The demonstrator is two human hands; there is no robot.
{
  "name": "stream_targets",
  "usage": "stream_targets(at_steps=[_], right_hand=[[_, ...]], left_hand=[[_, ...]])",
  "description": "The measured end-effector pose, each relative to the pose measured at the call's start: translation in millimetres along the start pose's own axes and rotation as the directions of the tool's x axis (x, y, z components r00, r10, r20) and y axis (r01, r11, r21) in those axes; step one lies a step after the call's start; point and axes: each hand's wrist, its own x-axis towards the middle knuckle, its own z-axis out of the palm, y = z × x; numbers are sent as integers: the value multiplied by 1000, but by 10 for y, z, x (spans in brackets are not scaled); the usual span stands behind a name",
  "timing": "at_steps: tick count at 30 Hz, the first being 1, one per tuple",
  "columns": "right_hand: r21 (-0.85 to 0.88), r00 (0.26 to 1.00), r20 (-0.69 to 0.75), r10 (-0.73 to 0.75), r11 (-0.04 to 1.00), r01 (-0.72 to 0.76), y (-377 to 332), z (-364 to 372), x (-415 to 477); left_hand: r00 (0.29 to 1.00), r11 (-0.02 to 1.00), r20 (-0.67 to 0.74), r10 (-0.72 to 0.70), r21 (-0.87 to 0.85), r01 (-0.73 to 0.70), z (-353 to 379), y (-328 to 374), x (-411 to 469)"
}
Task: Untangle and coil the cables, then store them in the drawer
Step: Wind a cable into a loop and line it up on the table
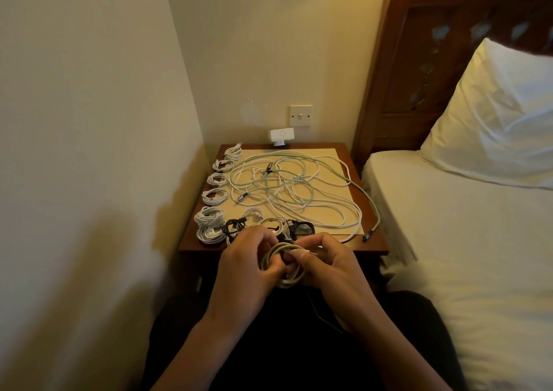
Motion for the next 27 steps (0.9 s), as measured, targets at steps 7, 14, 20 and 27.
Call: stream_targets(at_steps=[7,14,20,27], right_hand=[[190,984,91,154,967,-168,-28,-104,-27],[203,960,229,163,956,-211,-74,-248,-18],[-406,998,-12,-55,913,45,-85,-185,6],[-26,988,151,8,1000,-4,-110,-262,-5]], left_hand=[[990,991,-54,133,16,-132,89,-114,-61],[965,812,141,-220,-523,261,15,-53,-23],[832,339,352,-428,-791,509,-5,-113,38],[769,-92,578,-274,-811,577,-104,-98,54]])
